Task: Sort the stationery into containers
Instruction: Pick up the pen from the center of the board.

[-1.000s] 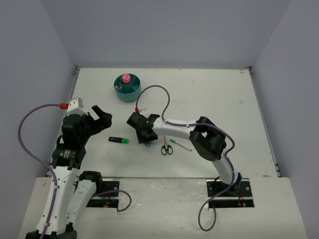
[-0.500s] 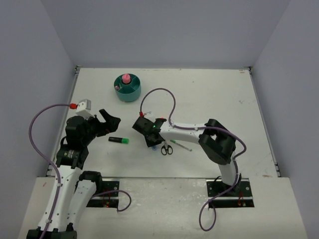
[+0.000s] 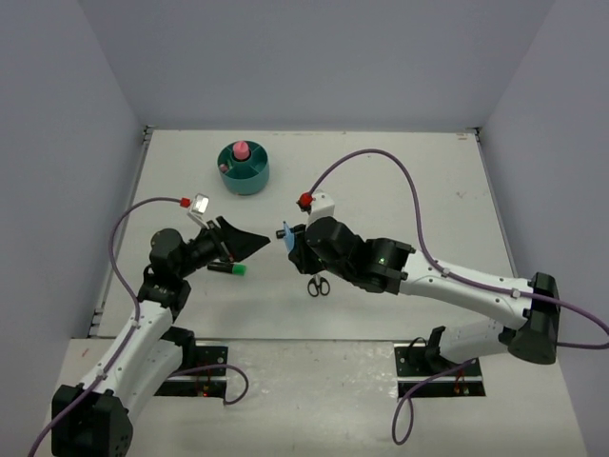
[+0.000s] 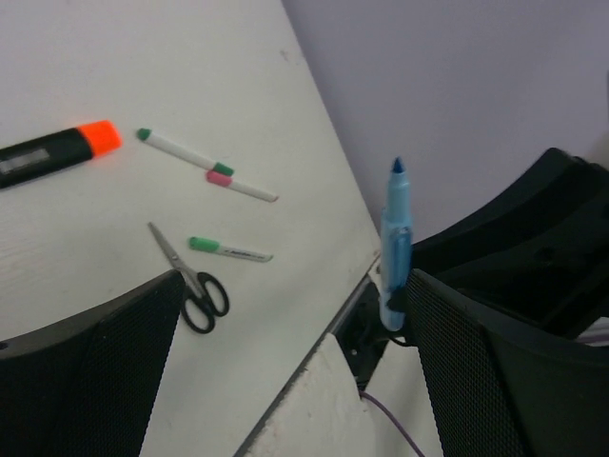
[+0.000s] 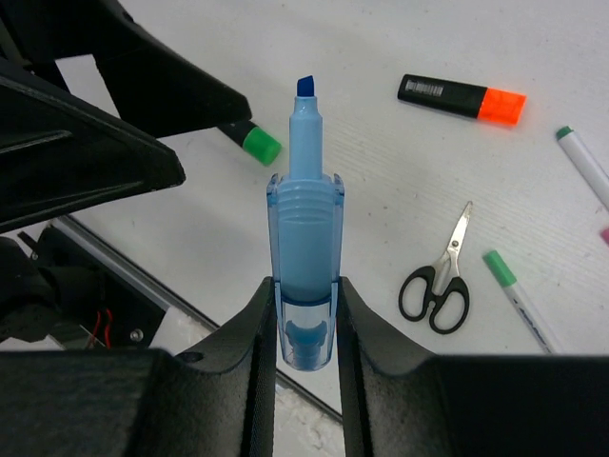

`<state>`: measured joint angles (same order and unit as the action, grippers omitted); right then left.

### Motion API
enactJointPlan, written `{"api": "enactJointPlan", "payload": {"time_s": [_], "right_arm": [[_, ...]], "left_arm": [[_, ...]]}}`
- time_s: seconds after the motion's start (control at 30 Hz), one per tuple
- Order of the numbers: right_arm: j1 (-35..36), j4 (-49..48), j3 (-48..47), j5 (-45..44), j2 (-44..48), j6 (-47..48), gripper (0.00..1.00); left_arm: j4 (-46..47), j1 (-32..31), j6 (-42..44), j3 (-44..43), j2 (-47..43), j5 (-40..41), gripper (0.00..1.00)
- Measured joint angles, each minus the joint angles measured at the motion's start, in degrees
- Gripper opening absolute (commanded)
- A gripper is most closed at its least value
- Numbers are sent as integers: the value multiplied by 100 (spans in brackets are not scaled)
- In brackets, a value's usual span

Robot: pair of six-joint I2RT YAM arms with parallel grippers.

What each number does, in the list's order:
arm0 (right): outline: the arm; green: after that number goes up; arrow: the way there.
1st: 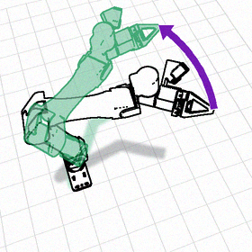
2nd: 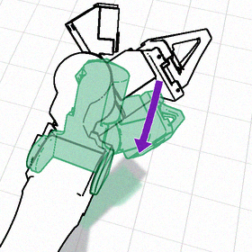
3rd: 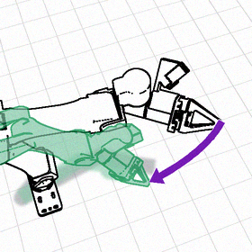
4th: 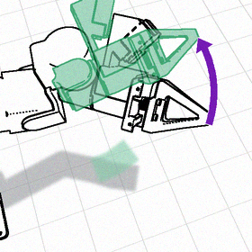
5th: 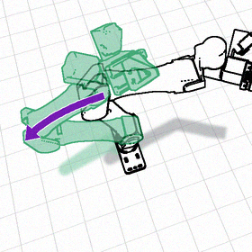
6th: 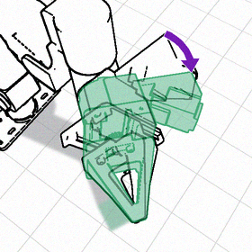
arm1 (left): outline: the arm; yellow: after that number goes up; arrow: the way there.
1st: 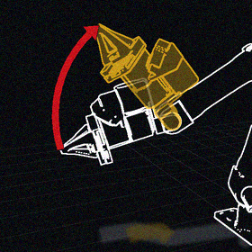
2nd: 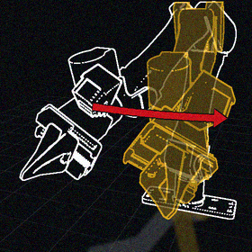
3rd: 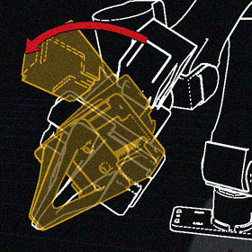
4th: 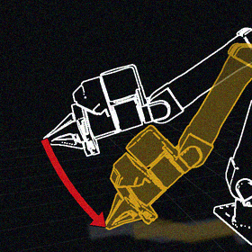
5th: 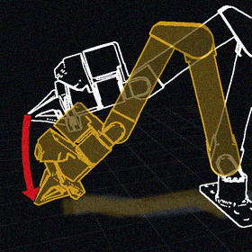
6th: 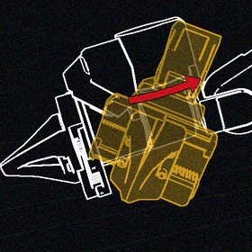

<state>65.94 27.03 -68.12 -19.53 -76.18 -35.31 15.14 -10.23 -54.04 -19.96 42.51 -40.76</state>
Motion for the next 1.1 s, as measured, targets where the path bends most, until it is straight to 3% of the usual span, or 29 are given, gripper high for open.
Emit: {"api": "enactJointPlan", "payload": {"time_s": [0.2, 0.37, 0.7, 0.73, 0.8, 0.83, 0.87, 0.9, 1.1], "right_arm": [[435, 305, -69, -418, -203, -17, 0], [673, 634, -426, -907, -376, -73, 0], [751, 787, -832, -1057, -846, -45, 0], [751, 785, -865, -1055, -894, -38, 0], [751, 773, -908, -1047, -963, -23, 0], [752, 778, -927, -1044, -988, -19, 0], [753, 799, -956, -1040, -1018, -17, 0], [753, 805, -987, -1038, -1043, -18, 0], [743, 806, -1027, -1037, -1155, 10, 0]], "left_arm": [[880, -864, -348, -90, 357, 213, 92], [886, -907, -385, -155, 583, 511, 63], [974, -984, -499, -156, 740, 611, 62], [979, -984, -499, -156, 740, 615, 59], [1002, -984, -501, -156, 740, 627, 36], [1014, -984, -500, -156, 740, 632, 31], [1024, -985, -510, -156, 741, 636, 12], [1043, -988, -547, -158, 742, 641, 3], [1142, -1021, -625, -197, 748, 612, 0]]}}
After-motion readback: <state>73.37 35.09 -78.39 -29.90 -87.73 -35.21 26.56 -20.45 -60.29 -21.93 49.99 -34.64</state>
